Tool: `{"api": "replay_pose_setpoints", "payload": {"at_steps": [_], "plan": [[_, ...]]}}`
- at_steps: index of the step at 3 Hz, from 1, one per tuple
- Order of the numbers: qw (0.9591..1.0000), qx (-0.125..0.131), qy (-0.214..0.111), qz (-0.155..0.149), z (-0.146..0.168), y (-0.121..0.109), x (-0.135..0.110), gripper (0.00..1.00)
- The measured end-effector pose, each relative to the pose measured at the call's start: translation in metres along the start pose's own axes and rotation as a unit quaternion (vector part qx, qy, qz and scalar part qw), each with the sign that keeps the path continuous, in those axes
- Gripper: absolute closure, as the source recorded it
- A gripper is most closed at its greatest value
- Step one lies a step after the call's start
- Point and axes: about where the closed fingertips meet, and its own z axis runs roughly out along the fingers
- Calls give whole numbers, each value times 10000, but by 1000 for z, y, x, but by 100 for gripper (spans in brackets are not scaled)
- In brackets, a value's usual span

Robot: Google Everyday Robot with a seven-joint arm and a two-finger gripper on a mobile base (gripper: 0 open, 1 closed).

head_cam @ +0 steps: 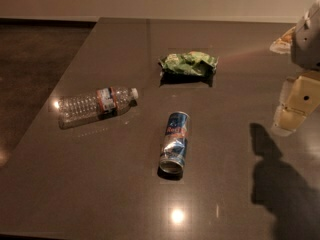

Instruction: Pick redbull can

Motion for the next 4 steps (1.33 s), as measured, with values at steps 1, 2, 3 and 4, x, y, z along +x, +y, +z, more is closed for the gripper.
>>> {"api": "replay_pose_setpoints", "payload": {"at_steps": [1, 2, 3, 4], "plan": [[10000, 11, -6, -6, -1, 0, -1, 0], [9994, -16, -126, -320, 4, 2, -15, 0], [9939, -132, -335, -1043, 16, 8, -50, 0], [9830, -297, -577, -1720, 32, 9, -87, 0]]}}
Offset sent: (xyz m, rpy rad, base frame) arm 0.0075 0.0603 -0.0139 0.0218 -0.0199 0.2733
